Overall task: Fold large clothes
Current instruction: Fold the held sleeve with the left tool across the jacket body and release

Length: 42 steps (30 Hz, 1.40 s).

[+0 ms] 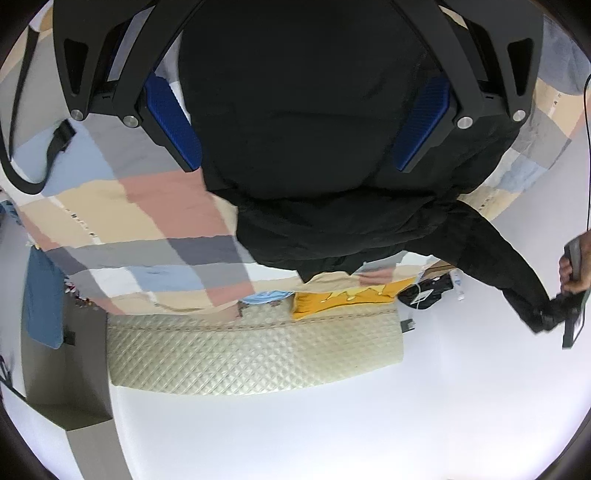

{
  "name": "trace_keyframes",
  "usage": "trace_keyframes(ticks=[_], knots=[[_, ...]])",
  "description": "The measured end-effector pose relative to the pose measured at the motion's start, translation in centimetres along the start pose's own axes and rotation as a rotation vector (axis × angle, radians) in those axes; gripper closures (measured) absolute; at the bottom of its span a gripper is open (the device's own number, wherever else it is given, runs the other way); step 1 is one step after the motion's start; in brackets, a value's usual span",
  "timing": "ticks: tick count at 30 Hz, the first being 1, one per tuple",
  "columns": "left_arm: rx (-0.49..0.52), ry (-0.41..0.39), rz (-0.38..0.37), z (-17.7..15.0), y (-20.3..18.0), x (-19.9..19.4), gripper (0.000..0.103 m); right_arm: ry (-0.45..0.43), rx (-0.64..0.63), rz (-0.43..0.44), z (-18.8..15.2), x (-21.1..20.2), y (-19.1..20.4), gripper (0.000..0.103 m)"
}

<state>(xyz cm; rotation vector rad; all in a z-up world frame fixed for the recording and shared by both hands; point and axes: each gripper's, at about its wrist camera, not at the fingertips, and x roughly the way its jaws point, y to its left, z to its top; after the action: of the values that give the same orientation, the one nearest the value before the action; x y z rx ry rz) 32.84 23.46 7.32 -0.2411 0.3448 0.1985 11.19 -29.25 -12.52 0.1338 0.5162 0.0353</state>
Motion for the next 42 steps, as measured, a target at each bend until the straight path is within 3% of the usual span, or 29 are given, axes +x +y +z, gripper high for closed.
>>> trace_keyframes(ticks=[6,9,16,22,31,36,42], knots=[[0.057,0.011,-0.153,0.6,-9.7,-1.4,0.096,-0.030,0.067,-0.008,0.2,-0.8,-1.9,0.000],[0.127,0.014,-0.217,-0.3,-15.1,-1.7,0.096,-0.045,0.031,-0.033,0.6,-0.8,-1.9,0.000],[0.246,0.099,-0.373,-5.5,-28.0,-0.7,0.096,-0.052,0.073,-0.023,0.9,-0.7,-3.6,0.000],[0.331,0.198,-0.475,-11.8,-35.0,0.1,0.096,-0.062,0.081,-0.065,0.8,-0.1,-4.1,0.000],[0.359,0.358,-0.521,-23.1,-42.5,3.9,0.096,-0.037,0.130,-0.062,0.4,1.7,-5.4,0.000],[0.415,0.432,-0.485,-29.9,-45.2,7.2,0.096,-0.086,0.098,-0.178,0.6,1.5,-5.7,0.000],[0.452,0.471,-0.431,-35.5,-46.3,9.6,0.096,-0.092,0.134,-0.160,0.0,1.8,-6.2,0.000]])
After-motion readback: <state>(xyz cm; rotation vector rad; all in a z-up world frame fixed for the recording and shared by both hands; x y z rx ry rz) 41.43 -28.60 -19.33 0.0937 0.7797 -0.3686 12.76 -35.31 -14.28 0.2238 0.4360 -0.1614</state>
